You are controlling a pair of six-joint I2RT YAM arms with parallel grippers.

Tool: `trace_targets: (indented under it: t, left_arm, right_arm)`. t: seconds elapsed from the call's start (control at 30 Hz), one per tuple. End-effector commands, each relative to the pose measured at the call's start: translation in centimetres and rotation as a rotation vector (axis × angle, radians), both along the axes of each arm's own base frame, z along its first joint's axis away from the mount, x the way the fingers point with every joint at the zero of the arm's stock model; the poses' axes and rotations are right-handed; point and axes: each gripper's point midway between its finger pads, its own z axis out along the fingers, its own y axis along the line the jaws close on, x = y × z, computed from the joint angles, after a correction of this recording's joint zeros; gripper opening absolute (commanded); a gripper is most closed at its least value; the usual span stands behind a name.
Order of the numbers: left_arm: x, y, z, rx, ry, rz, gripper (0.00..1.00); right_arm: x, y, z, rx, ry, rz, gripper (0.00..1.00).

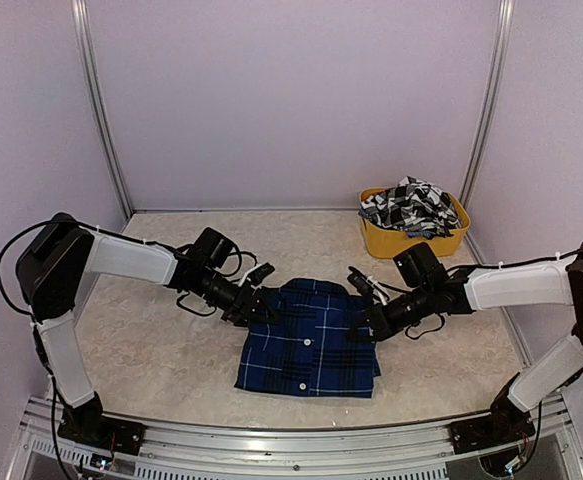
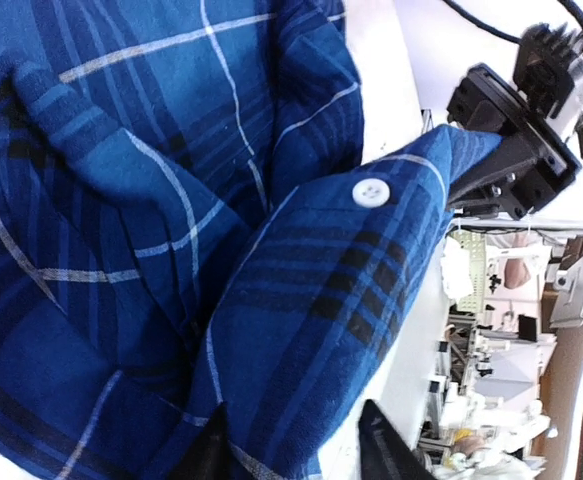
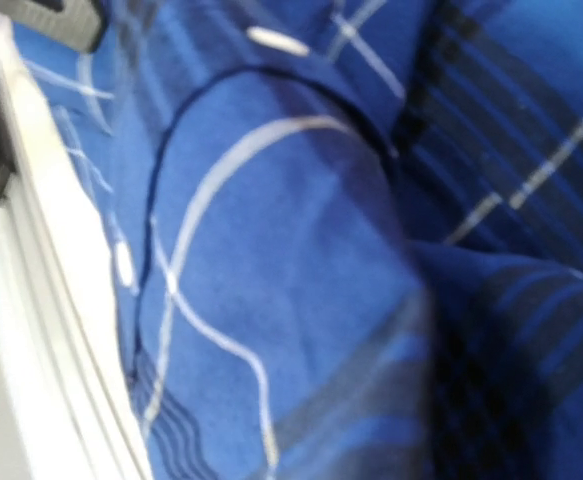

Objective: Fold and stack the long sleeve shirts
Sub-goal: Fold the 2/3-rectangle-folded shirt at the center of the board.

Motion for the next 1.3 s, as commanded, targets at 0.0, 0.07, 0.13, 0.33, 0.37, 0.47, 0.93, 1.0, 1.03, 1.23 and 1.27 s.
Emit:
trace_targets:
  t: [0.0,0.07,0.13,0.33,0.37,0.47,0.93,1.0,1.03,1.23,1.27]
  left_arm:
    - [0.2,0.5,1.8,-0.095,-0.101,0.040,0.48]
    - [-0.1,0.9,2.4,-0.132,-0.137,0.058,0.56]
    - [-0.4,1.4,3.2,-0.170,-0.172,0.076,0.66]
    - [-1.1,1.8,5.0,-0.293,-0.231,0.109,0.99]
    - [-1.1,1.7,5.1,-0.301,-0.247,0.111,0.99]
    - [-0.4,1.4,4.8,-0.303,-0.287,0.125,0.99]
    - [-0.2,0.3,1.8,-0.265,-0.370,0.114,0.91]
    - [-1.0,-0.4,1.7,-0.292,-0.359,0.090,0.84]
    - [-1.4,-0.8,1.7,-0.303,-0.353,0.078,0.81]
    - [-2.5,-1.7,2.0,-0.363,-0.322,0.068,0.54]
    - [-2.6,-1.7,2.2,-0.374,-0.316,0.069,0.49]
  right_arm:
    - [0.5,0.4,1.9,0.114,-0.012,0.007,0.00]
    - [0.5,0.3,2.8,0.147,-0.013,0.009,0.00]
    - [0.5,0.3,3.5,0.180,-0.009,0.019,0.00]
    - [0.2,0.2,4.5,0.224,0.008,0.033,0.00]
    - [0.1,0.2,4.5,0.227,0.014,0.036,0.00]
    - [0.0,0.6,5.1,0.262,0.004,0.052,0.00]
    - [-0.1,0.3,6.4,0.296,-0.010,0.054,0.00]
    - [0.1,0.1,6.3,0.292,-0.012,0.043,0.00]
    - [0.2,-0.1,6.1,0.290,-0.010,0.037,0.00]
    - [0.3,-0.5,5.6,0.286,-0.004,0.020,0.00]
    - [0.3,-0.6,5.5,0.283,-0.003,0.018,0.00]
